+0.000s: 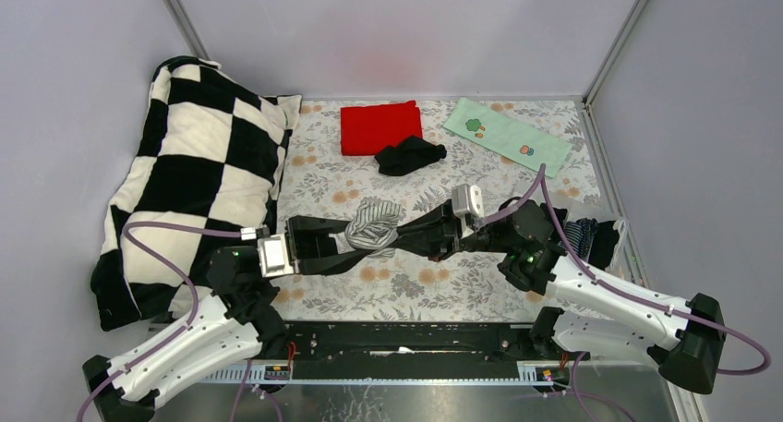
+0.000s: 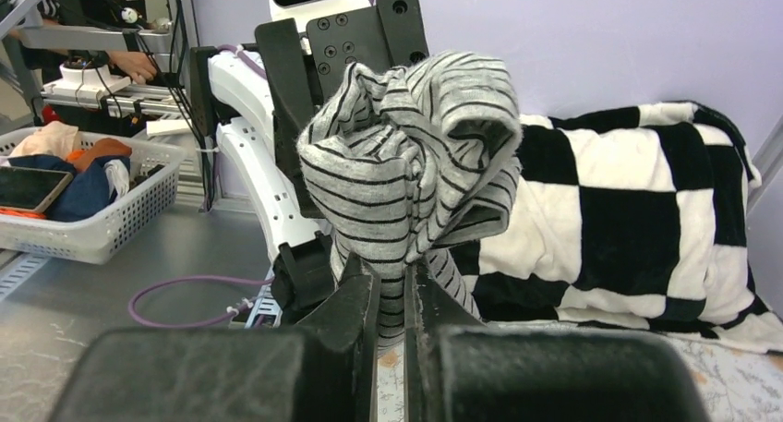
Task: Roll the underwear
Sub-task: Place the underwear in the storage box.
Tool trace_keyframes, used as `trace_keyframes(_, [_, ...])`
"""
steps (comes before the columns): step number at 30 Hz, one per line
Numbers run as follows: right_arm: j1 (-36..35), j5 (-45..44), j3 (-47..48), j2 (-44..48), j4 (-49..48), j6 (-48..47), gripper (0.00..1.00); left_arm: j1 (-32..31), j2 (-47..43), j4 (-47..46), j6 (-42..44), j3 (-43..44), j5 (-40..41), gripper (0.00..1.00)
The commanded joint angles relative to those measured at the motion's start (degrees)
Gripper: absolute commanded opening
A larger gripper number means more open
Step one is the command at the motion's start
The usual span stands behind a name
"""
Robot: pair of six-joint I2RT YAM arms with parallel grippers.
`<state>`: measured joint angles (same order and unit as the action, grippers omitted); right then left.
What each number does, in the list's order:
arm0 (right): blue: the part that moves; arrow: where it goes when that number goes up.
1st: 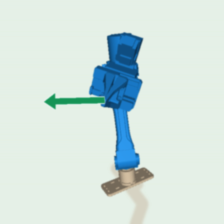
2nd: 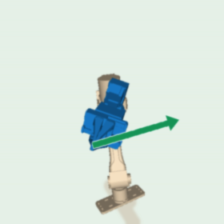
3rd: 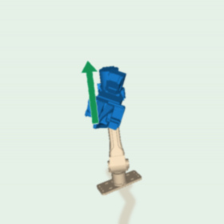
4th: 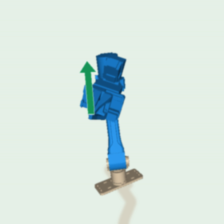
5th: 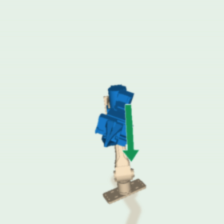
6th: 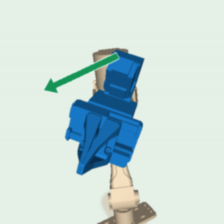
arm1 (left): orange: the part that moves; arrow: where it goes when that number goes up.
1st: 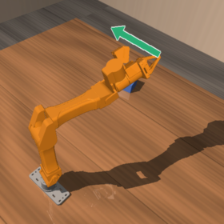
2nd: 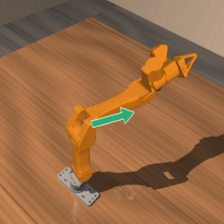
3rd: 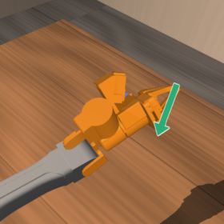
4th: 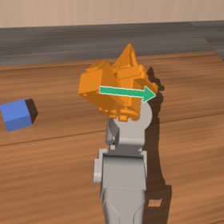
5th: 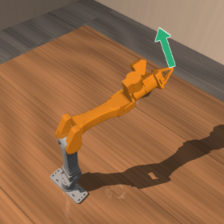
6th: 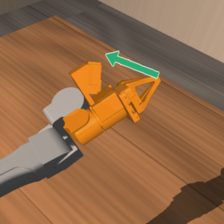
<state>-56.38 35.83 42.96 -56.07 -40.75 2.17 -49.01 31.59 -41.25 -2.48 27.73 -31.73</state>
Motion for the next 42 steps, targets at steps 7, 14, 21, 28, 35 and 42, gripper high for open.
trace_keyframes(7, [-0.5, -11.4, 2.9, 2.5, 11.6, 1.8, 0.0, 0.1, 0.0, 6.4, -0.8, 3.3, 4.8, 0.97])
trace_keyframes(14, [-0.4, -19.9, 2.7, 5.6, 20.4, 1.5, 0.0, 0.2, -0.3, 14.6, -4.4, 4.4, 18.3, 0.99])
trace_keyframes(21, [5.1, -42.7, 6.5, 5.2, 39.3, 6.8, 0.0, 0.2, 3.4, 28.7, -10.7, 8.9, 28.4, 0.99])
trace_keyframes(28, [20.8, -48.6, 12.0, -0.5, 58.5, 16.2, 0.0, 0.4, 15.4, 50.6, -15.7, 21.0, 35.7, 0.99])
trace_keyframes(35, [33.7, -51.2, 13.1, -4.6, 67.7, 19.3, 0.0, 5.8, 22.9, 59.8, -18.8, 24.3, 36.3, 0.99])
trace_keyframes(42, [46.3, -45.9, 14.8, -10.6, 71.3, 16.2, 0.0, 13.9, 22.4, 61.9, -17.6, 21.6, 34.8, 0.99])
